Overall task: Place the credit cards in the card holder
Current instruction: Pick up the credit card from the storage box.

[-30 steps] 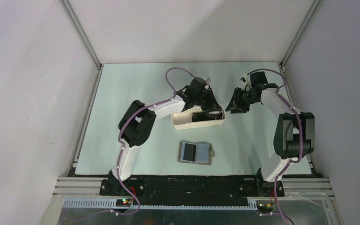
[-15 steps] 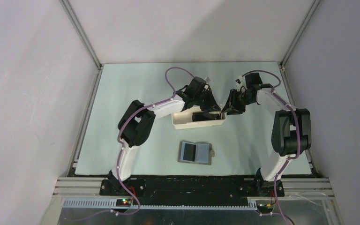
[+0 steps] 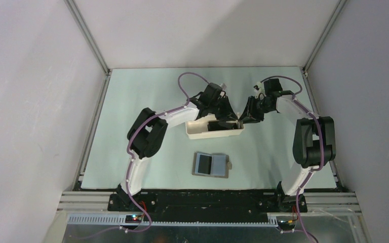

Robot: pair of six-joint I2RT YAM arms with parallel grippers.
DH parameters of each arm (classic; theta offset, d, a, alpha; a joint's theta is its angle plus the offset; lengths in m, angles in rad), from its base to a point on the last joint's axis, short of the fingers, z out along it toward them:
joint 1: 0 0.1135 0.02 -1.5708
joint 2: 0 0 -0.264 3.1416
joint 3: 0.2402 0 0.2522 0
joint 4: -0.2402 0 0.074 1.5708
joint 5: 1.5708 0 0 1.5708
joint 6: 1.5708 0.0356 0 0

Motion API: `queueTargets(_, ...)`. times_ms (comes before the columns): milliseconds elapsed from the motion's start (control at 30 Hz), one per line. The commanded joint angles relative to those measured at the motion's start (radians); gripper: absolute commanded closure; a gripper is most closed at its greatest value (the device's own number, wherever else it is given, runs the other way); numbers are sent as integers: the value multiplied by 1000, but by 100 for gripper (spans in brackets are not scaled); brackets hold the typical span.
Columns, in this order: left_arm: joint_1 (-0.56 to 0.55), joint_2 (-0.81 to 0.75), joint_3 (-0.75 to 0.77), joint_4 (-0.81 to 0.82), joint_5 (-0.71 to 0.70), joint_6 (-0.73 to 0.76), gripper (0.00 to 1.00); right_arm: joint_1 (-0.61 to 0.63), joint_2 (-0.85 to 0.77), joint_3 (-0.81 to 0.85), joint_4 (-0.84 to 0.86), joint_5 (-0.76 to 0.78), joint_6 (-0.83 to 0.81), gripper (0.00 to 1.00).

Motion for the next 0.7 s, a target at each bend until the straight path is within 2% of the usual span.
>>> queueTargets(0,12,-51,-8,-29,-8,36,80,1,22,11,-8,102,-22,67)
queueTargets(333,20,-58,-11,-37,-7,42,71,-3,2,11,-34,159,-31,68)
queueTargets(667,21,-48,-6,-36,-5,41,72,-10,-9,11,-50,174,-38,71)
